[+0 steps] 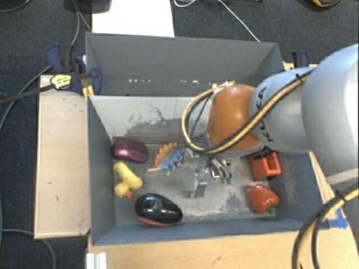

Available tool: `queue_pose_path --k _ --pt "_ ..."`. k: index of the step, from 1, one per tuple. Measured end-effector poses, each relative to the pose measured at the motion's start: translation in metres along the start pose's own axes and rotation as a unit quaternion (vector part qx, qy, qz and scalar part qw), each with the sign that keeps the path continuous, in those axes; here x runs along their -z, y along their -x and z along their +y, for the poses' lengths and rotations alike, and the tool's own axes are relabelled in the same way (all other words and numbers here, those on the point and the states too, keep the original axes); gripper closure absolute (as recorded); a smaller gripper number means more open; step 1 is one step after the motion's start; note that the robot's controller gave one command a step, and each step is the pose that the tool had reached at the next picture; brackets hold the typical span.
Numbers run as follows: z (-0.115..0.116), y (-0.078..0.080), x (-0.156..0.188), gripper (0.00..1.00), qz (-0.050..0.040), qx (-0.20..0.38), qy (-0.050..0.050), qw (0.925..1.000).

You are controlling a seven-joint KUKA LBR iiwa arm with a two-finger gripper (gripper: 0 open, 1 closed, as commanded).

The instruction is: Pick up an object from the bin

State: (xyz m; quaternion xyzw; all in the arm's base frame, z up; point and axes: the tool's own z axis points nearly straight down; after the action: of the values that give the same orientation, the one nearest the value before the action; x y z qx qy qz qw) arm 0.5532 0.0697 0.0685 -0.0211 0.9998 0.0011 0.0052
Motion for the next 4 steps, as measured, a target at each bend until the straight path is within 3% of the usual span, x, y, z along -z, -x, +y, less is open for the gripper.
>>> queue_pose_path --k 1,2,3,4 --pt "0.028 0.003 0.092 0.0 -0.0018 0.01 0.001 1.0" --pt "0.024 0.032 0.0 0.0 -0.0041 0.019 0.0 0.9998" --pt "0.021 0.019 0.012 0.0 -0.0045 -0.004 0.002 1.0" --pt "0.034 0.024 0.004 0.0 -0.0085 -0.05 0.001 0.9987"
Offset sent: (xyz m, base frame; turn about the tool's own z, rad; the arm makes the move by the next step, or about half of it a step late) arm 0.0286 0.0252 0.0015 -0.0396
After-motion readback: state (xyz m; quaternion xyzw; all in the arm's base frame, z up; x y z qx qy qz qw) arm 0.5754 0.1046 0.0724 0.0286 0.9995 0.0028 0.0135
